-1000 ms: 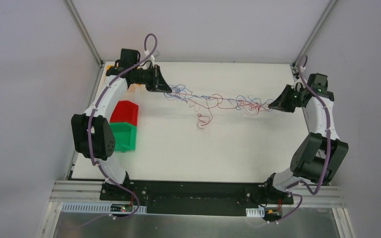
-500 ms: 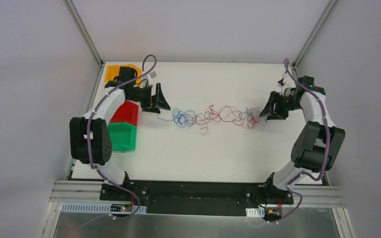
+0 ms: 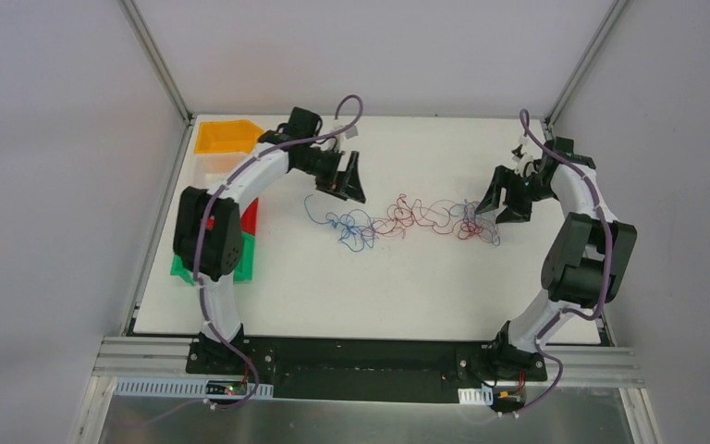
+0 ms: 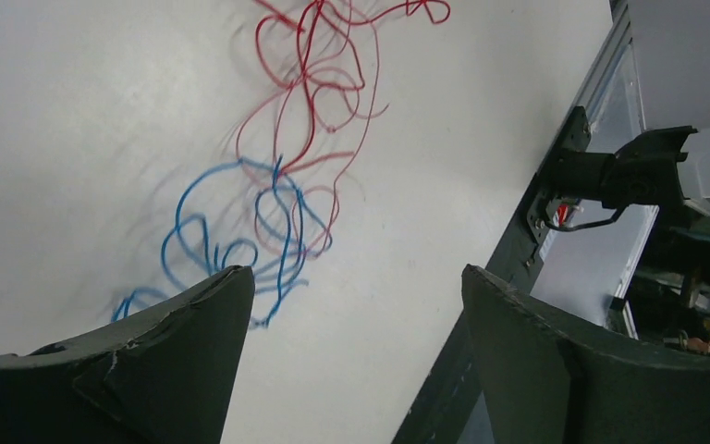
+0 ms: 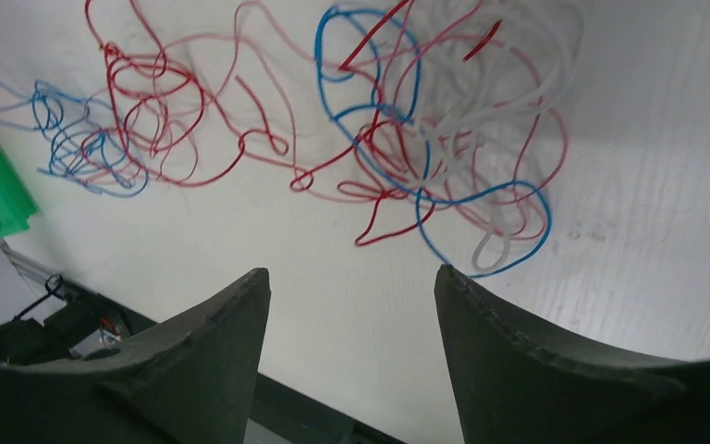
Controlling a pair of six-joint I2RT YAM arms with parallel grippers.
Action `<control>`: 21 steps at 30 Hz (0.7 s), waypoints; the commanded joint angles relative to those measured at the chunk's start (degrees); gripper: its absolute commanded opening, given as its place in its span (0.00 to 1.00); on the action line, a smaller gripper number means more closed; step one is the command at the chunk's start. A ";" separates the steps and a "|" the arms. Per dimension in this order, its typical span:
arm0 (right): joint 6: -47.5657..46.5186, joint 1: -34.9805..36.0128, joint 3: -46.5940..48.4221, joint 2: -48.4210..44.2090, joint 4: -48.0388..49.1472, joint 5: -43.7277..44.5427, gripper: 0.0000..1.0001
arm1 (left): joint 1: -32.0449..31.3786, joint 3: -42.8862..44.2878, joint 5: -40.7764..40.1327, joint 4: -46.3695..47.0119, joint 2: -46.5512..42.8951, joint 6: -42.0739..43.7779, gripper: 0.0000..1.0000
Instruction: Untangle the cables
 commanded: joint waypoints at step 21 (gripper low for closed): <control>7.74 9.88 5.26 8.40 12.09 -14.57 0.00 | -16.95 22.14 2.63 31.53 28.76 -30.12 0.84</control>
